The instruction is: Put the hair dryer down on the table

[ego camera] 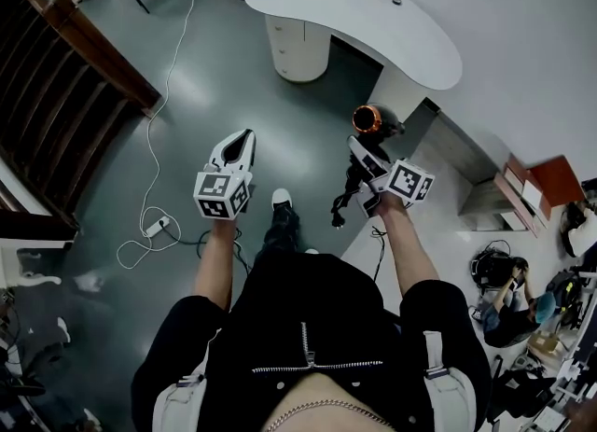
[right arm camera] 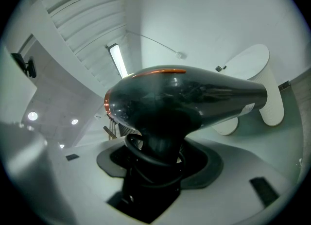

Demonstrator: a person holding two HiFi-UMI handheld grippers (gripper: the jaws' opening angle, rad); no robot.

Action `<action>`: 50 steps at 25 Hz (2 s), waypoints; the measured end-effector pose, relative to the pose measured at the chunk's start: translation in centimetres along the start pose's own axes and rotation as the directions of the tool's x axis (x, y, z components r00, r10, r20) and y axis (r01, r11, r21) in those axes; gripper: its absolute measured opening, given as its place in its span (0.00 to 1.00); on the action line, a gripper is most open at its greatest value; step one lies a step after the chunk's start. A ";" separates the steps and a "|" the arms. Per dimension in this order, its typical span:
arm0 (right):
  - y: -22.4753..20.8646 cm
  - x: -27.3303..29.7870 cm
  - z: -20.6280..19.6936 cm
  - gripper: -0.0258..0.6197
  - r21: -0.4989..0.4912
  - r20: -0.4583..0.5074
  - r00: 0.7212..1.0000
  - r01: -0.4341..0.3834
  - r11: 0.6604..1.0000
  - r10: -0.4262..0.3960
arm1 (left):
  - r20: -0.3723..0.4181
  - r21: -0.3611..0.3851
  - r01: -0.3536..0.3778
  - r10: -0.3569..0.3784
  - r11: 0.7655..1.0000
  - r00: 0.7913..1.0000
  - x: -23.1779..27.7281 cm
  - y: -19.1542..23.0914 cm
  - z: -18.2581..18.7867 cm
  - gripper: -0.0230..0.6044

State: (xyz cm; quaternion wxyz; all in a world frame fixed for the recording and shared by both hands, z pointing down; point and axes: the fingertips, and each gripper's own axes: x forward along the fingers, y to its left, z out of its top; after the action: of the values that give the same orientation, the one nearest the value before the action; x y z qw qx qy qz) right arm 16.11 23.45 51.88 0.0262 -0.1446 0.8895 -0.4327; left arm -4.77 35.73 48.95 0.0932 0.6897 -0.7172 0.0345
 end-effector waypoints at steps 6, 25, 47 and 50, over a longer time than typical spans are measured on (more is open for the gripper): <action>-2.6 4.6 3.3 0.44 0.007 0.021 1.000 0.020 1.000 -0.021 | -0.001 0.005 0.038 -0.038 0.999 0.999 6.2 3.1 1.1 0.08; -5.0 19.4 11.1 0.44 -0.003 0.106 0.992 0.065 0.998 -0.064 | 0.016 0.032 0.144 -0.144 0.989 0.989 19.6 14.4 5.6 0.08; -16.3 30.0 21.8 0.44 0.048 0.126 0.985 0.115 0.992 -0.121 | -0.049 0.027 0.185 -0.183 0.982 0.982 38.7 20.2 7.1 0.08; -19.0 31.4 25.3 0.44 0.054 0.137 0.982 0.120 0.991 -0.127 | -0.046 0.035 0.194 -0.193 0.980 0.980 43.4 19.9 8.6 0.08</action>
State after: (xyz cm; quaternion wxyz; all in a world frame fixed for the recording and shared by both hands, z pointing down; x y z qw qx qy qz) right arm -5.16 -15.72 53.32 0.0650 -0.2290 0.8646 -0.4425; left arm -26.63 -7.57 50.00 0.0978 0.7570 -0.6437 0.0540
